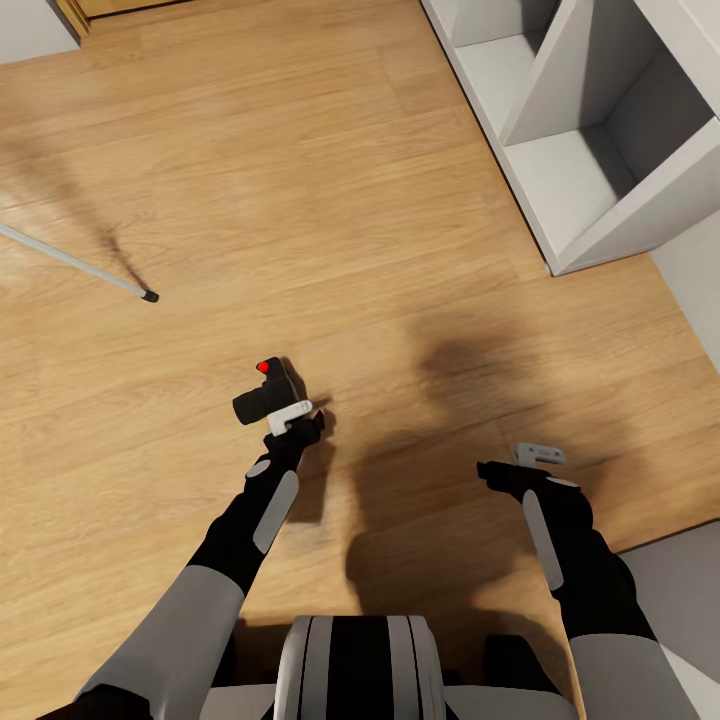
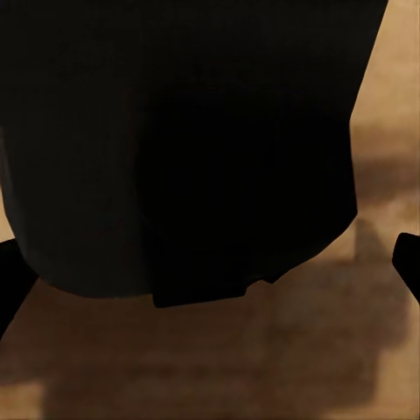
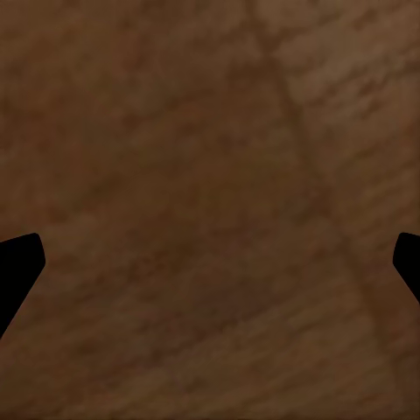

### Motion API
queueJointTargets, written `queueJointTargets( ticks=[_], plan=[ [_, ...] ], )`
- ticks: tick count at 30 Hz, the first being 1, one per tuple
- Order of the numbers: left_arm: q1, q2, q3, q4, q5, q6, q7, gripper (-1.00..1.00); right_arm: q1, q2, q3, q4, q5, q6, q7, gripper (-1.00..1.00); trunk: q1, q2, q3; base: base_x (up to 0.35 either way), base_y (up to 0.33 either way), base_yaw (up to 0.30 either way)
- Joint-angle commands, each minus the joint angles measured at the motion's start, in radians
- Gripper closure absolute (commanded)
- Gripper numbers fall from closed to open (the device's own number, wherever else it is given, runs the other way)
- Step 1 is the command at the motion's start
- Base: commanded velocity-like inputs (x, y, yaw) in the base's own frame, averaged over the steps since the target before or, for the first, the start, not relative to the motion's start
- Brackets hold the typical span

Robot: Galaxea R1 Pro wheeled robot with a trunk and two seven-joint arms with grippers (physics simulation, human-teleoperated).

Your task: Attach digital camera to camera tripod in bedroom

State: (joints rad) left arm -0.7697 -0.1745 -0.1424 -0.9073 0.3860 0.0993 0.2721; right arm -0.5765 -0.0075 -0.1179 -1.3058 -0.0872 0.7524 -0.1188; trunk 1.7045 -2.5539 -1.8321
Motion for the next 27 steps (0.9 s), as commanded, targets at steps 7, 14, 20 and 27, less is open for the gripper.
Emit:
queueJointTargets(
  ticks=[7,14,20,27],
  plan=[
    [0.0,0.0,-0.002,-0.006,0.001,0.002,0.011,-1.0,0.0,0.0,0.001,-0.001,-0.009,0.004,-0.008,-1.0,0.0,0.0,-0.001,0.0,0.0,0.0],
    [0.0,0.0,-0.002,-0.009,0.001,-0.054,0.086,-1.0,0.0,0.0,0.001,-0.001,-0.009,0.004,-0.008,-1.0,0.0,0.0,-0.001,0.0,0.0,0.0],
    [0.0,0.0,-0.002,-0.01,0.001,-0.088,0.13,-1.0,0.0,0.0,0.001,-0.001,-0.009,0.004,-0.007,-1.0,0.0,0.0,-0.001,0.0,0.0,0.0],
    [-0.006,0.0,-0.002,-0.009,0.001,-0.098,0.143,-1.0,0.0,0.0,0.001,-0.001,-0.009,0.004,-0.007,-1.0,0.0,0.0,-0.001,0.0,0.0,0.0]
  ],
)
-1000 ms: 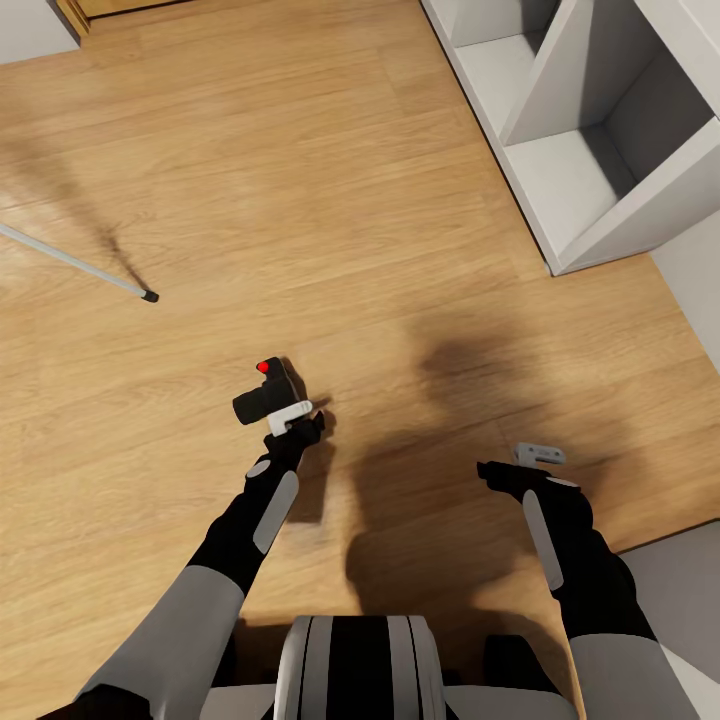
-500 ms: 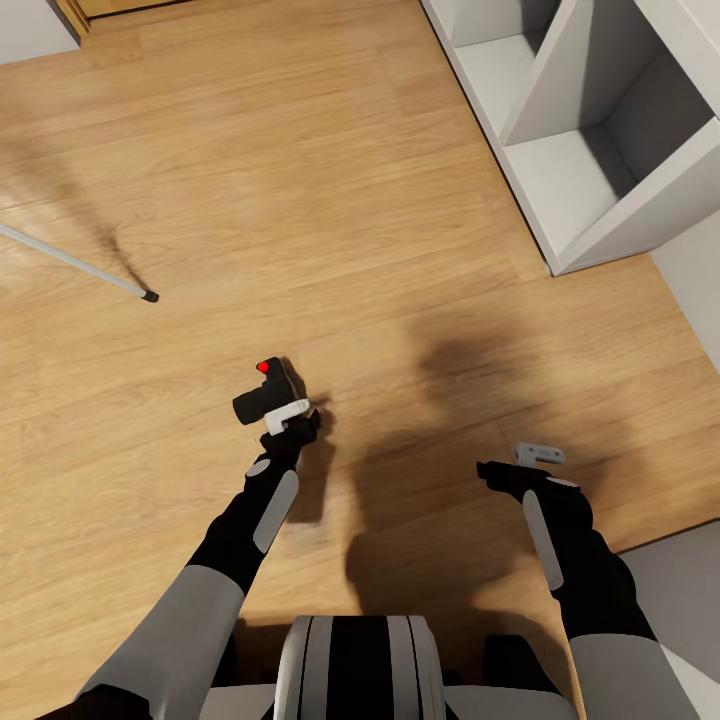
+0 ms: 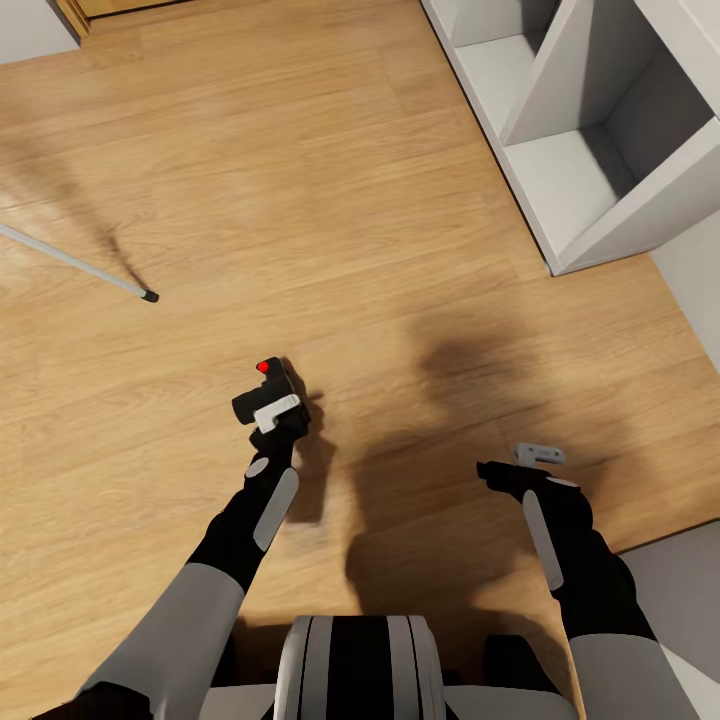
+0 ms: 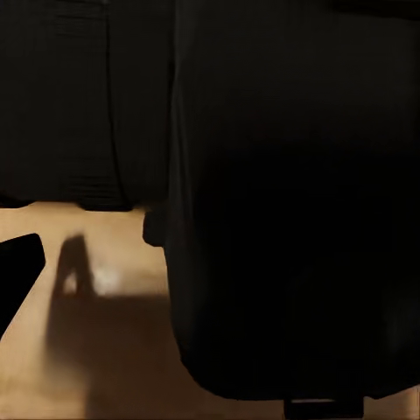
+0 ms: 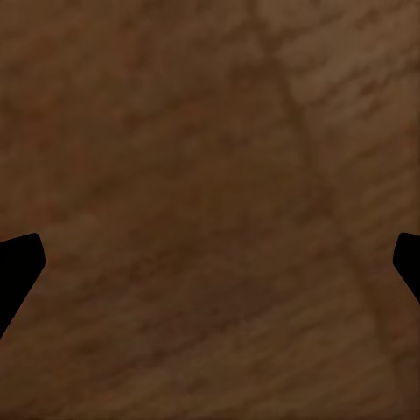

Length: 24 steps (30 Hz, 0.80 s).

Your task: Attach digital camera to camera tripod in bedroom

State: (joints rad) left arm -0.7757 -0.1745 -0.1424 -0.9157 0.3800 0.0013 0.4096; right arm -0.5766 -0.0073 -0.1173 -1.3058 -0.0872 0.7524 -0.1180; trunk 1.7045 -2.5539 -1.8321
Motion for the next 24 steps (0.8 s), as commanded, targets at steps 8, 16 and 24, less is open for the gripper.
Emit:
queueJointTargets(
  ticks=[8,16,24],
  plan=[
    [-0.014,0.0,-0.002,0.0,0.01,-0.002,0.011,-1.0,0.0,0.0,0.001,-0.001,-0.009,0.004,-0.008,-1.0,0.0,0.0,0.0,0.0,0.0,0.0],
    [-0.016,0.0,-0.002,-0.001,0.012,-0.003,0.012,-1.0,0.0,0.0,0.001,-0.001,-0.009,0.004,-0.008,-1.0,0.0,0.0,0.0,0.0,0.0,0.0],
    [-0.017,0.0,-0.002,-0.001,0.013,-0.003,0.012,1.0,0.0,0.0,0.001,-0.001,-0.009,0.004,-0.008,-1.0,0.0,0.0,0.0,0.0,0.0,0.0]
  ],
)
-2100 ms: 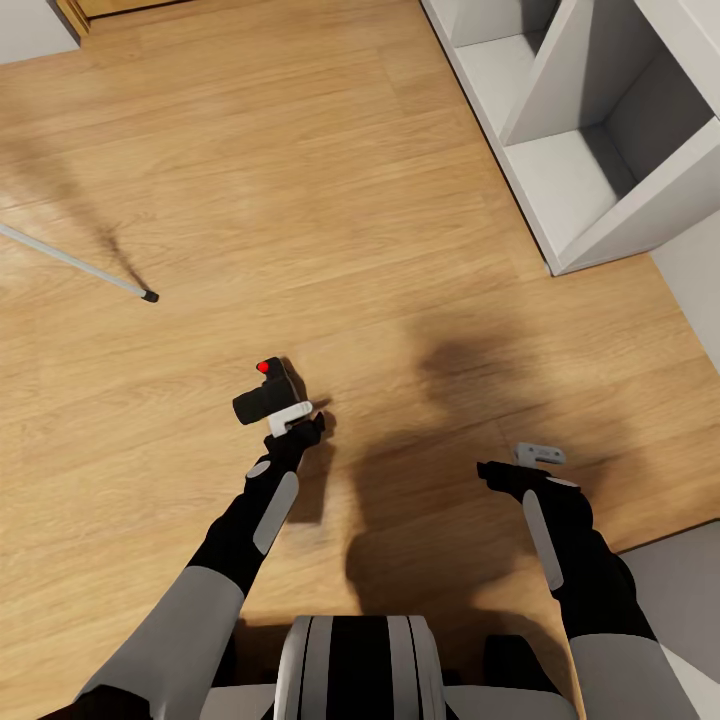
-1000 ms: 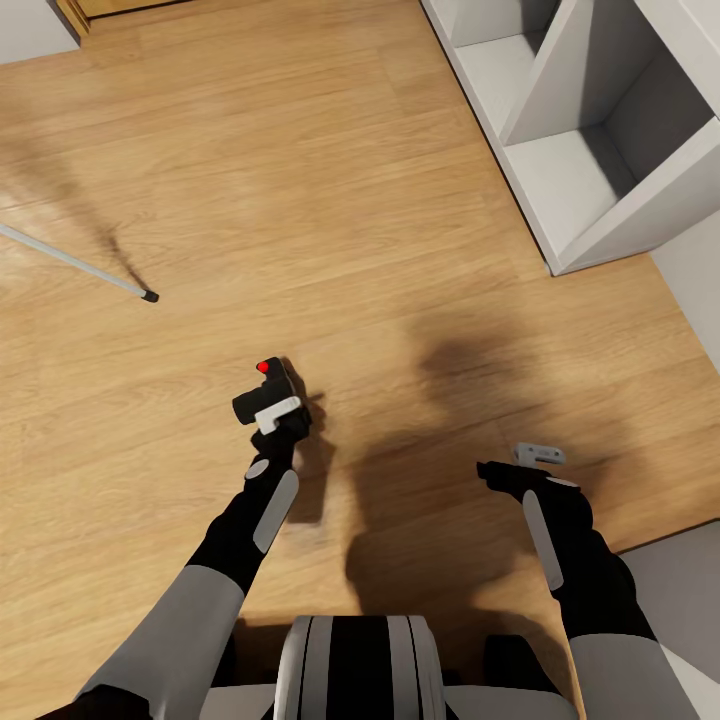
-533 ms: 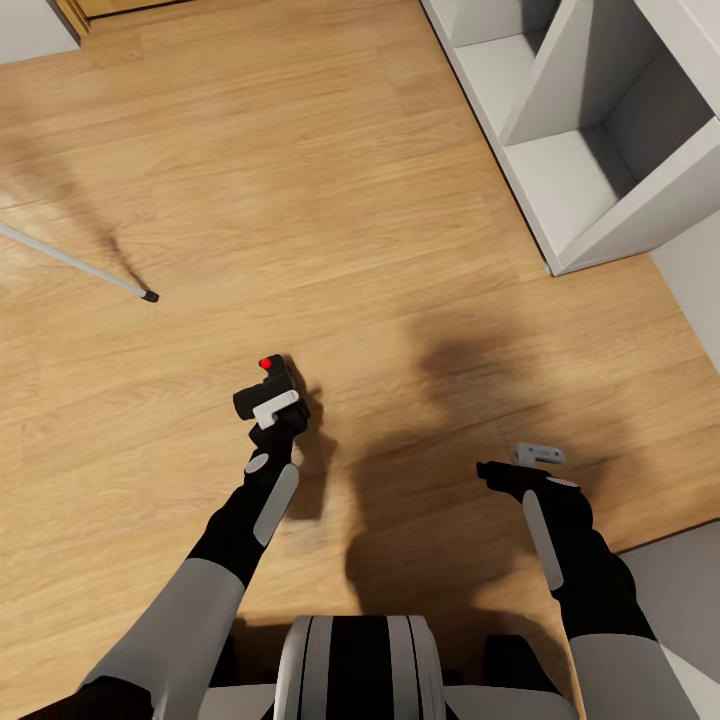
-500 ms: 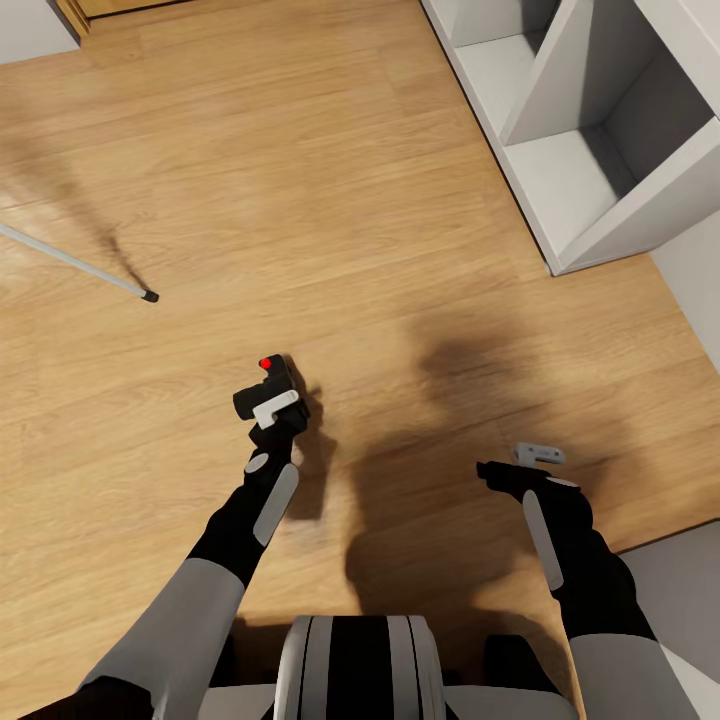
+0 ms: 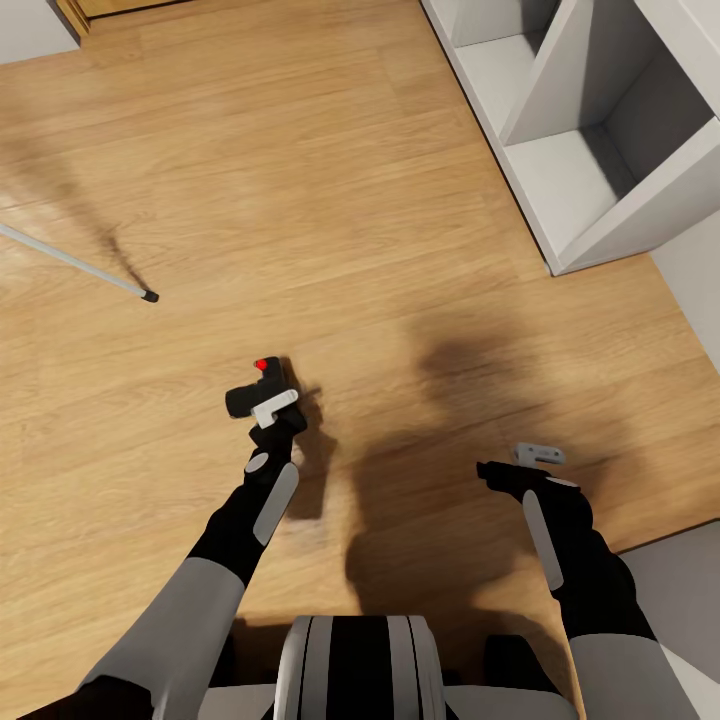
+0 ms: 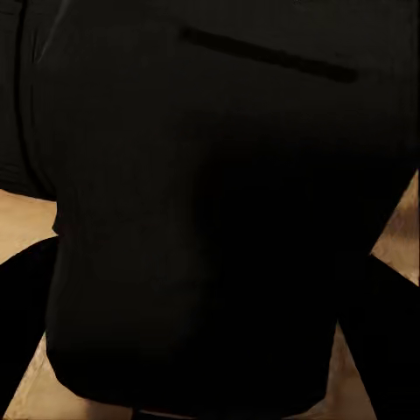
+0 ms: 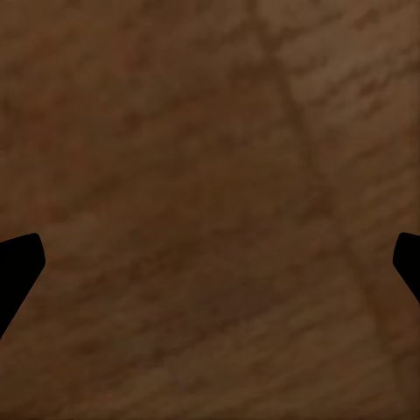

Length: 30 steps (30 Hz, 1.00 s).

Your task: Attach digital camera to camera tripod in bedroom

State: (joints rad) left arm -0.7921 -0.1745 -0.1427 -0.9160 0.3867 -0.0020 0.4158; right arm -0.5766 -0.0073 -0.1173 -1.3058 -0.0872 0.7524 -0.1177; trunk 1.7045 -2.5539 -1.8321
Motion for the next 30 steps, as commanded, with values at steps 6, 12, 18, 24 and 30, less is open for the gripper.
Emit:
queueJointTargets(
  ticks=[6,12,18,24,30],
  plan=[
    [-0.006,0.0,-0.002,0.0,0.006,0.0,0.006,1.0,0.0,0.0,0.001,-0.001,-0.009,0.004,-0.008,-1.0,0.0,0.0,0.0,0.0,0.0,0.0],
    [-0.01,0.0,-0.002,-0.001,0.007,0.001,0.006,1.0,0.0,0.0,0.001,-0.001,-0.009,0.004,-0.008,-1.0,0.0,0.0,0.0,0.0,0.0,0.0],
    [-0.01,0.0,-0.002,-0.054,0.003,0.011,0.007,1.0,0.0,0.0,0.001,-0.001,-0.009,0.004,-0.008,-1.0,0.0,0.0,0.0,0.0,0.0,0.0],
    [-0.01,0.0,-0.291,-0.483,-0.019,0.298,0.26,1.0,0.0,0.0,0.0,0.0,-0.009,0.004,-0.008,-1.0,0.0,0.0,0.0,0.0,0.0,0.0],
    [-0.01,0.0,-0.338,-0.539,-0.014,0.444,0.257,1.0,0.0,-0.002,0.0,0.0,-0.009,0.004,-0.008,-1.0,0.0,0.0,0.0,0.0,0.0,0.0]
  ],
)
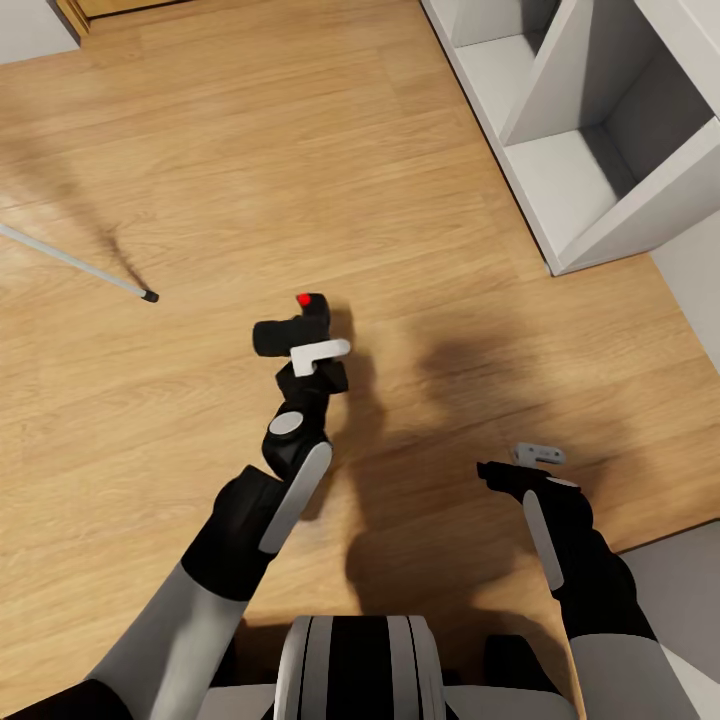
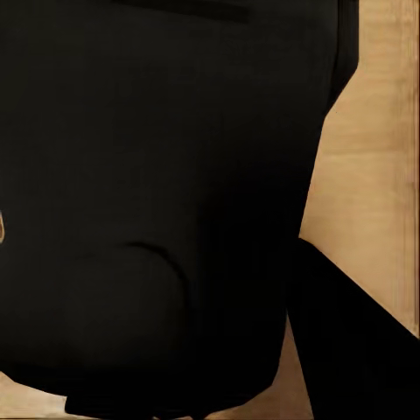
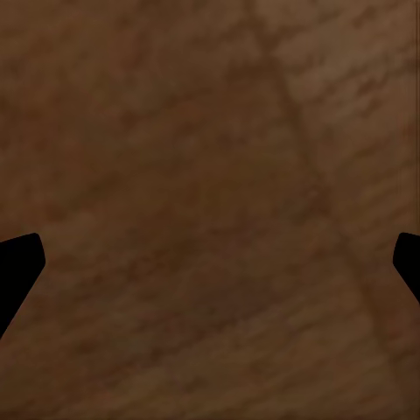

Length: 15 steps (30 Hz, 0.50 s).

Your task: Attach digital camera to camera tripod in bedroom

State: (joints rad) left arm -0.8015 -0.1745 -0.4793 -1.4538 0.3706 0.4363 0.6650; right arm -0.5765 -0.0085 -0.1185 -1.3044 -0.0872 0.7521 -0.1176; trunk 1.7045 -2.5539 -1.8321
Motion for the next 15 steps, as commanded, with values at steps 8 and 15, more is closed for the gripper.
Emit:
queueJointTargets(
  ticks=[8,15],
  plan=[
    [-0.001,0.0,-0.064,-0.026,0.034,0.114,0.002,1.0,0.0,-0.001,0.002,-0.001,-0.009,0.002,-0.008,-1.0,0.0,0.0,-0.001,0.0,0.0,0.0],
    [-0.001,0.0,-0.265,-0.008,0.052,0.144,0.034,1.0,0.0,-0.001,0.002,0.0,-0.009,0.001,-0.01,-1.0,0.0,0.0,-0.001,0.0,0.0,0.0]
  ],
)
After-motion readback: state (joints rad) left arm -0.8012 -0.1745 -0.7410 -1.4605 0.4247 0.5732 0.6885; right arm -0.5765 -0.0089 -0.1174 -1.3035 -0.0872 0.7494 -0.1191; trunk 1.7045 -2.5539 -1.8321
